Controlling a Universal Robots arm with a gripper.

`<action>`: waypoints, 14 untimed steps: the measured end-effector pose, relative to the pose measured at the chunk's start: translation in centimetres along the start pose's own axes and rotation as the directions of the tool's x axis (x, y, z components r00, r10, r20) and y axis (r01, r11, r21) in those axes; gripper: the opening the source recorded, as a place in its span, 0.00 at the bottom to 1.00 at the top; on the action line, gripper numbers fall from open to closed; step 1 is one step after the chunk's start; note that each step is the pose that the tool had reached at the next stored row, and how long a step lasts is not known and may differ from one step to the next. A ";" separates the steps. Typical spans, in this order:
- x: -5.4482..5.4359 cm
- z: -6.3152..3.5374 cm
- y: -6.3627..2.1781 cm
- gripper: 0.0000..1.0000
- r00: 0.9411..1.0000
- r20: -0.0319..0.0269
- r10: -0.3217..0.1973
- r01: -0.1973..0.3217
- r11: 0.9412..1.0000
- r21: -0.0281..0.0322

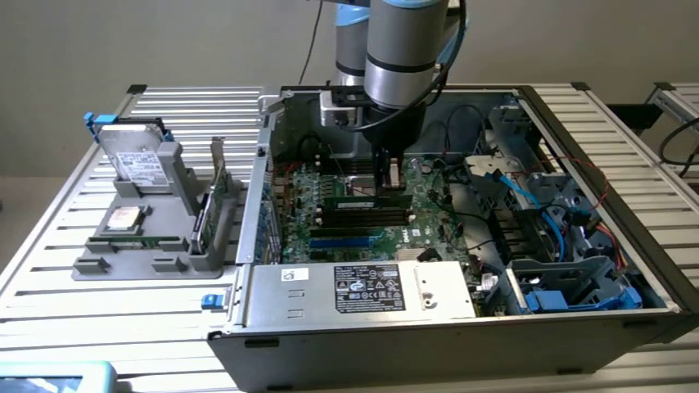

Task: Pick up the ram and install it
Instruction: 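Insert the ram into the slot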

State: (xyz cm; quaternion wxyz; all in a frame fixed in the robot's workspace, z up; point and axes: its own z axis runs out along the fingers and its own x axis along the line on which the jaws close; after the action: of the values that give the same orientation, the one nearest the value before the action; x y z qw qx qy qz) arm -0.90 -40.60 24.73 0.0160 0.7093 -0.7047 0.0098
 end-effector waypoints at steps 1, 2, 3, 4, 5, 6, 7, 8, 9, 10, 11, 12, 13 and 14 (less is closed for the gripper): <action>0.0 0.01 0.00 0.14 1.000 0.000 0.000 0.000 1.000 0.000; 0.0 0.01 0.00 0.14 1.000 0.000 0.000 0.000 1.000 0.000; 0.0 0.01 0.00 0.14 1.000 0.000 0.000 0.000 1.000 0.000; 0.0 0.04 0.00 0.14 1.000 0.000 0.000 0.000 1.000 0.000; 0.0 0.11 0.00 0.14 1.000 0.000 0.000 0.000 1.000 0.000; 0.0 0.17 0.00 0.14 1.000 -0.001 0.000 0.000 1.000 0.000; 0.0 0.25 0.00 0.14 1.000 -0.001 0.000 0.000 1.000 0.000; 0.0 0.32 0.00 0.14 1.000 -0.002 0.000 0.000 1.000 0.000; 0.0 0.38 0.00 0.14 1.000 -0.002 0.000 0.000 1.000 0.000; 0.0 0.44 0.00 0.14 1.000 -0.002 0.000 0.000 1.000 0.000; 0.0 0.49 0.00 0.14 1.000 -0.002 0.000 0.000 1.000 0.000; 0.0 0.54 0.00 0.14 1.000 -0.002 0.000 0.000 1.000 0.000; 0.0 0.57 0.00 0.14 1.000 -0.002 0.000 0.000 1.000 0.000; 0.0 0.61 0.00 0.14 1.000 -0.002 0.000 0.000 1.000 0.000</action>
State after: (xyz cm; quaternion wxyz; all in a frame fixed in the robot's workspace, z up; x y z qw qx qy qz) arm -0.90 -40.60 24.12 0.0166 0.7094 -0.7045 0.0104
